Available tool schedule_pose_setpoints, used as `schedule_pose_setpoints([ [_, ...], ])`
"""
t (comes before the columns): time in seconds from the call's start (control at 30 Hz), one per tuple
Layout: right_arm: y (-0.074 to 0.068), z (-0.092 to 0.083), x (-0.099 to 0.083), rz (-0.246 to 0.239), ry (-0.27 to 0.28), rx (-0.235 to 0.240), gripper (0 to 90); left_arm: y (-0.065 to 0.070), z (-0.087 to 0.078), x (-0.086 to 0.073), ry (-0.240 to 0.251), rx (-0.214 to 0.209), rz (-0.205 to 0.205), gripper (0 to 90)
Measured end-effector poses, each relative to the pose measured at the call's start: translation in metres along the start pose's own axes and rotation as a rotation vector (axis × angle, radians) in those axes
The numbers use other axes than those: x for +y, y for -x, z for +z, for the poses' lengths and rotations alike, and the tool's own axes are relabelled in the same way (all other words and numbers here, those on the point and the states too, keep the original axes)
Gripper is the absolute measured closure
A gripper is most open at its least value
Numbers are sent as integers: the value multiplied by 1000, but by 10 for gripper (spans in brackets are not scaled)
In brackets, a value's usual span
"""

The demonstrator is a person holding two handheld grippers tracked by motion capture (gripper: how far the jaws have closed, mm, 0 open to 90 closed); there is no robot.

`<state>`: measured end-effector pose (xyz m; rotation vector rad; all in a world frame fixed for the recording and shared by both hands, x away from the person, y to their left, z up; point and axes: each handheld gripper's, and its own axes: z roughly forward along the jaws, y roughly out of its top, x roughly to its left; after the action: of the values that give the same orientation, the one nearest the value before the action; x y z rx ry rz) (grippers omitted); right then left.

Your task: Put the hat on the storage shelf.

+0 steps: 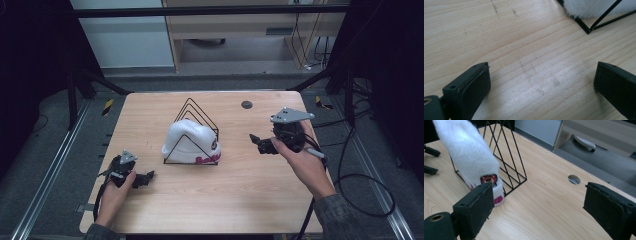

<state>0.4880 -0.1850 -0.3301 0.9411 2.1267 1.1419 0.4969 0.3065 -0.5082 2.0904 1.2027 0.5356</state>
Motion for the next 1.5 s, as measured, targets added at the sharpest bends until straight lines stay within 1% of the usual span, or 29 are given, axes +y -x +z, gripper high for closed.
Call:
schedule_pose_setpoints([
  [0.03,1,0,-3,6,-1,-1,96,0,0,0,0,0,0,1],
  [0.07,2,0,-11,19,-4,0,97,0,0,0,0,0,0,1],
  [0.13,2,1,-14,23,-7,-2,98,0,0,0,0,0,0,1],
  [0.2,4,2,-21,41,-12,2,100,0,0,0,0,0,0,1],
  [0.23,4,2,-23,43,-15,0,101,0,0,0,-1,-1,0,0],
  [0.27,6,3,-29,48,-20,-6,103,0,0,0,0,0,1,0],
  [0.33,7,4,-33,48,-27,-7,103,0,0,0,-1,0,0,0],
  [0.4,8,8,-44,51,-49,-15,104,0,0,0,0,2,-1,0],
  [0.43,8,8,-44,51,-49,-15,104,0,0,0,0,2,-1,0],
  [0.47,9,10,-48,58,-56,-16,105,0,0,0,0,2,-1,0],
  [0.53,10,15,-58,56,-78,-20,105,0,0,0,-2,1,1,0],
  [0.6,11,21,-69,75,-94,-18,107,0,-1,0,-3,2,2,0],
  [0.7,13,28,-82,85,-113,-21,111,0,-1,-1,-4,0,3,0],
  [0.77,12,31,-88,97,-123,-16,111,0,-1,-1,-3,0,5,0],
  [0.8,10,34,-95,96,-133,-12,114,0,-1,-1,-5,1,5,0],
  [0.87,9,35,-97,99,-136,-14,118,0,-1,-1,-4,0,4,0],
  [1.0,5,43,-110,110,-161,-2,126,0,-1,-1,-2,0,4,0],
  [1.07,2,50,-117,120,-178,7,126,0,-1,-1,-2,-1,4,0],
  [1.1,1,56,-123,130,-189,10,128,0,-1,-1,-2,-1,4,0],
  [1.13,1,56,-123,130,-189,10,128,0,-1,-1,-2,-1,4,0],
  [1.17,-1,63,-127,139,-203,17,134,1,-2,-1,-3,-2,5,0],
  [1.23,-1,65,-129,144,-211,19,131,1,-2,-1,-2,-2,5,0],
  [1.27,-3,71,-132,160,-224,20,131,1,-2,-2,-2,-3,5,0],
  [1.43,-7,84,-135,201,-215,17,123,1,-2,-2,-2,-3,5,0],
  [1.5,-8,87,-135,207,-210,17,122,1,-2,-2,-2,-3,5,0],
])
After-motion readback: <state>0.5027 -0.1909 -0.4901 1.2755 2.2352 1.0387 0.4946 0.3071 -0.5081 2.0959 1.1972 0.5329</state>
